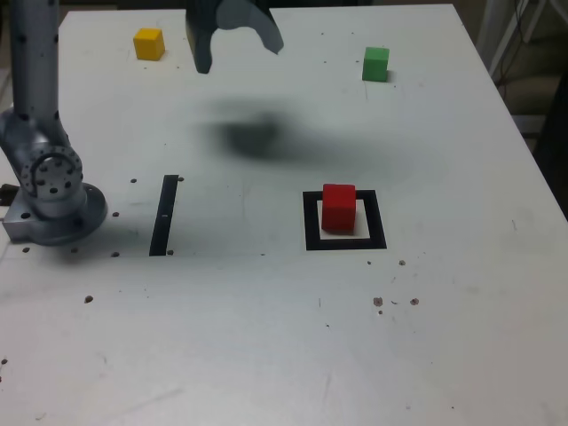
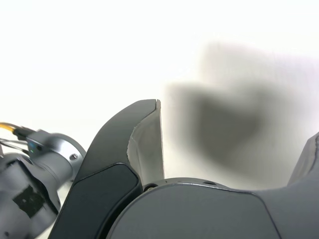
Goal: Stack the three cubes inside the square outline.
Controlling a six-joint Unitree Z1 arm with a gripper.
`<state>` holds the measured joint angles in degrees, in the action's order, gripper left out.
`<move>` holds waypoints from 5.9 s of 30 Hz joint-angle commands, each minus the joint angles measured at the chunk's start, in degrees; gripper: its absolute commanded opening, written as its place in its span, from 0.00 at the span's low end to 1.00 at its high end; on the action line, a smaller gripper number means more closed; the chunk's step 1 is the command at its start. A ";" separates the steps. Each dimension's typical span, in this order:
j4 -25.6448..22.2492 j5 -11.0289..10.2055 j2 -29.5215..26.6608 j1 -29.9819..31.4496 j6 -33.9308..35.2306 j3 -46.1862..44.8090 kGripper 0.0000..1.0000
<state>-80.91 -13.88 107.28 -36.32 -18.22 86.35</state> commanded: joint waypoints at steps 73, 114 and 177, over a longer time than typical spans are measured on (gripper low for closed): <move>2.17 -8.89 18.56 -37.57 -47.05 19.80 0.99; 4.91 -9.11 25.29 -39.70 -46.15 21.79 0.68; 7.92 2.72 6.04 -13.69 -31.75 0.37 0.29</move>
<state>-73.11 -11.30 114.13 -50.88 -50.56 87.20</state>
